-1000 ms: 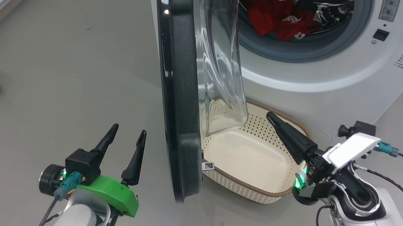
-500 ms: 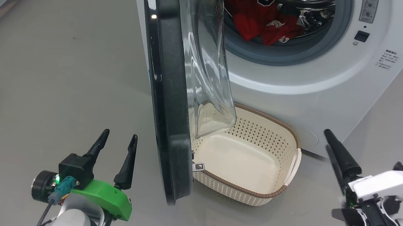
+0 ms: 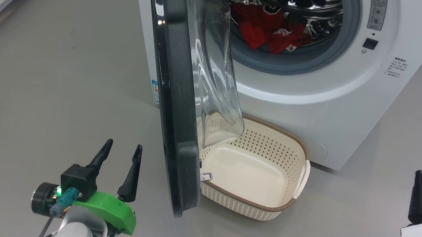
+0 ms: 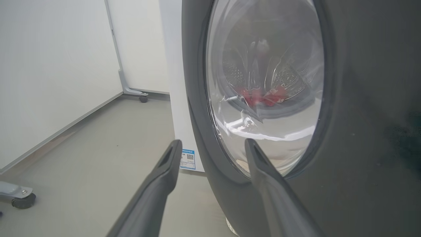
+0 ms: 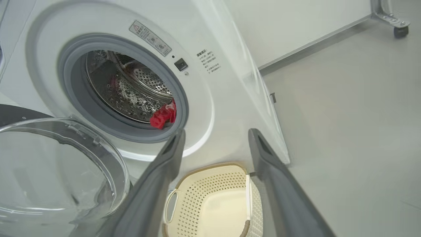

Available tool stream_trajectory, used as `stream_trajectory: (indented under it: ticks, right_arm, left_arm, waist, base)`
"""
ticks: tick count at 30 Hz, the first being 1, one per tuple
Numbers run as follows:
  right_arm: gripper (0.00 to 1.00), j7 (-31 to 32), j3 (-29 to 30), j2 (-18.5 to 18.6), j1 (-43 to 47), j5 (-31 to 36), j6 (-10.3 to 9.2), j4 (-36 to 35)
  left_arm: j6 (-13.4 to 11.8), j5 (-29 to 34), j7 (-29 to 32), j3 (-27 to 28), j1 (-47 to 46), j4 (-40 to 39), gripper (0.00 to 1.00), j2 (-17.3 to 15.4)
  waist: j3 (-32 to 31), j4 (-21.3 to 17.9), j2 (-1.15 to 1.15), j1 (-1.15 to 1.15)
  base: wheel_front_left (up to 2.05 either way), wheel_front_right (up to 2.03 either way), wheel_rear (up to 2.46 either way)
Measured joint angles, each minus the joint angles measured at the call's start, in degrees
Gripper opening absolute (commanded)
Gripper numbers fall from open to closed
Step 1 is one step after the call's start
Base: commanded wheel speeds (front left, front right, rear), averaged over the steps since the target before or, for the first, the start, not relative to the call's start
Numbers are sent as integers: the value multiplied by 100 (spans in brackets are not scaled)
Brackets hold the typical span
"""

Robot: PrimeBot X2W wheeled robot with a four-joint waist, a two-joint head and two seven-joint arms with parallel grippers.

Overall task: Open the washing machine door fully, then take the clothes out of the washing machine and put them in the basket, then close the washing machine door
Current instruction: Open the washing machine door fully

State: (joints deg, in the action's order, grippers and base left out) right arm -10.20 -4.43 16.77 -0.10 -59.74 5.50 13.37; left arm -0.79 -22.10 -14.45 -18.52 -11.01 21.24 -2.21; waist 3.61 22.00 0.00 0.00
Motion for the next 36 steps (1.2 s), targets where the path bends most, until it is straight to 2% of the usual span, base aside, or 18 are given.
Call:
stream_trajectory:
  ticks: [4,10,13,16,22,36]
  right_arm:
    - [100,-580,34,158,125,703,-371,86]
    - [100,-536,70,357,209,1661,-902,54]
    - [100,-514,51,465,237,2186,-1105,-47]
    - [100,-474,69,447,285,2549,-1129,-235]
    - [100,-472,144,119,364,3115,-1180,-610]
    - [100,-472,13,-508,947,3716,-1226,-745]
  left_arm:
    - [1,3,0,7,67,20,100,0]
    - [7,11,0,22,77,25,100,-3]
    - [9,31,0,21,77,27,100,-4]
    - [10,51,0,29,79,29,100,-4]
    - [10,51,0,62,82,33,100,-4]
    - [16,53,0,112,109,71,100,-9]
  waist:
    - [-36,-13,0,0]
    - [-59,-34,0,0]
    - [-65,-33,0,0]
    - [-72,-30,0,0]
    - [-84,-42,0,0]
    - [-145,-122,0,0]
  base:
    - [0,0,0]
    - [0,0,0]
    - [0,0,0]
    - [0,0,0]
    - [0,0,0]
    - [0,0,0]
